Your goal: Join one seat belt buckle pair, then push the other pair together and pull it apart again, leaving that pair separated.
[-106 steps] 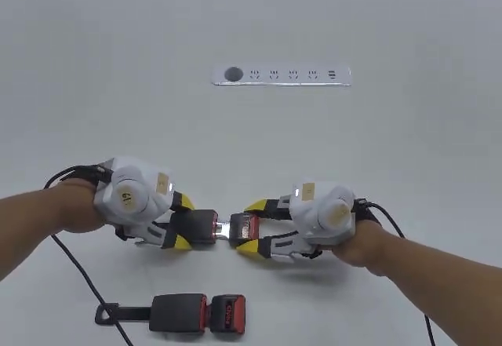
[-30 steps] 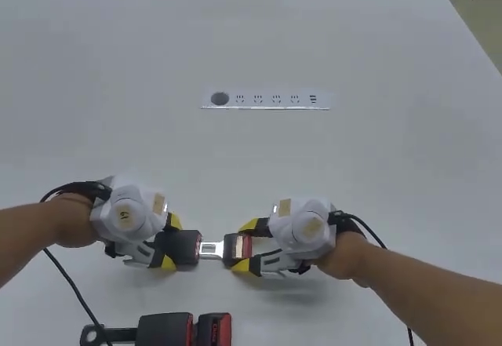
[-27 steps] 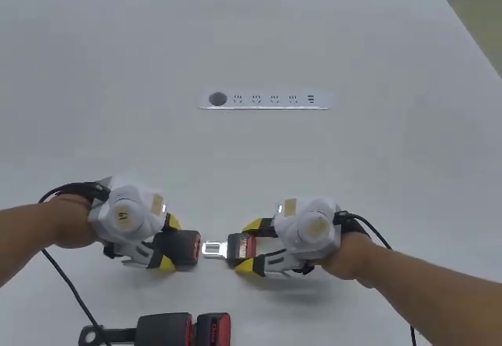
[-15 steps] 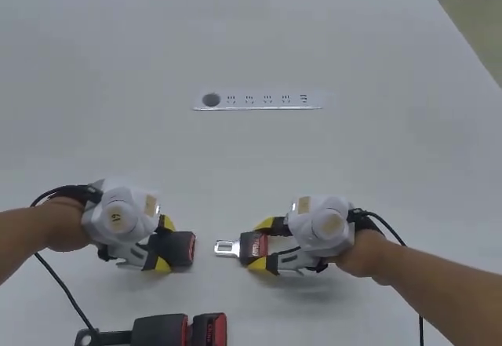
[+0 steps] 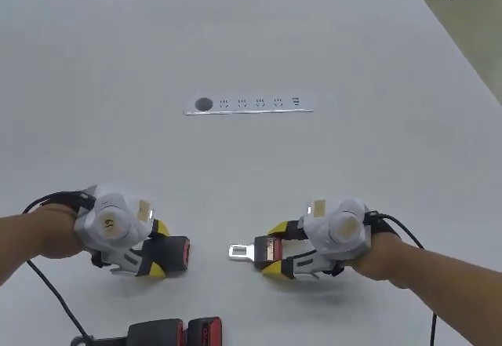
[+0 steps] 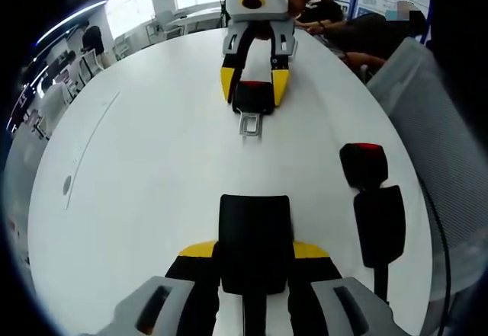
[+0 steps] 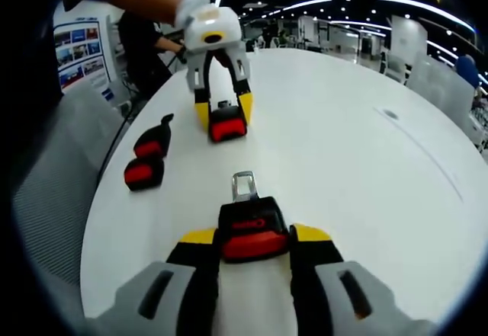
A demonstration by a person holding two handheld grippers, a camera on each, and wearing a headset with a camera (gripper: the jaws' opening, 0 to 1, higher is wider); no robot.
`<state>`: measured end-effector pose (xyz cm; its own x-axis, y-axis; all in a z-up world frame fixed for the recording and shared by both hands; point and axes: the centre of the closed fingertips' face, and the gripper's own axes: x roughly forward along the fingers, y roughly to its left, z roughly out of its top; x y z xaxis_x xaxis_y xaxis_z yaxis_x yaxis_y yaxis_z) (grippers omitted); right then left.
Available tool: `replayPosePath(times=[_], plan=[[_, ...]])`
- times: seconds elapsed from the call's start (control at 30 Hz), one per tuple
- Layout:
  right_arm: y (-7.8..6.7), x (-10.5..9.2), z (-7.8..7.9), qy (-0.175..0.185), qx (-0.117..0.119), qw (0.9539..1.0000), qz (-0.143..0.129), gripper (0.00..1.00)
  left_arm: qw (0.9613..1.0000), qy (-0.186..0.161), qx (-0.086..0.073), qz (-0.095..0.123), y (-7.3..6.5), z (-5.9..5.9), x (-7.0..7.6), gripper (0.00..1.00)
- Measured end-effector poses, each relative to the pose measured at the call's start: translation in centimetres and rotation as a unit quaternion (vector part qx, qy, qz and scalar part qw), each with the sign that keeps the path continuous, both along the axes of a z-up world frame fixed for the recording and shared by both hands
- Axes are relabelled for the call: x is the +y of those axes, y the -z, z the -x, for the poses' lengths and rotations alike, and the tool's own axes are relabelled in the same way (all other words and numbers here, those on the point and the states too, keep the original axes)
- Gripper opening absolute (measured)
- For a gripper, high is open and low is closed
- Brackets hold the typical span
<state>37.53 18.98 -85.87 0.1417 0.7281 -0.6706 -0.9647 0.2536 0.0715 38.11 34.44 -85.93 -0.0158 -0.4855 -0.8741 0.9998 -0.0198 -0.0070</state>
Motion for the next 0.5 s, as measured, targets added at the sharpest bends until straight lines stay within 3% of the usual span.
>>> replayPosePath(times=[0.5], plan=[[0.0,-3.2,0.4,0.017,0.002,0.9998,0.012,0.37,1.0000,0.000,-0.001,0.000,0.0,0.0,0.0,0.35]])
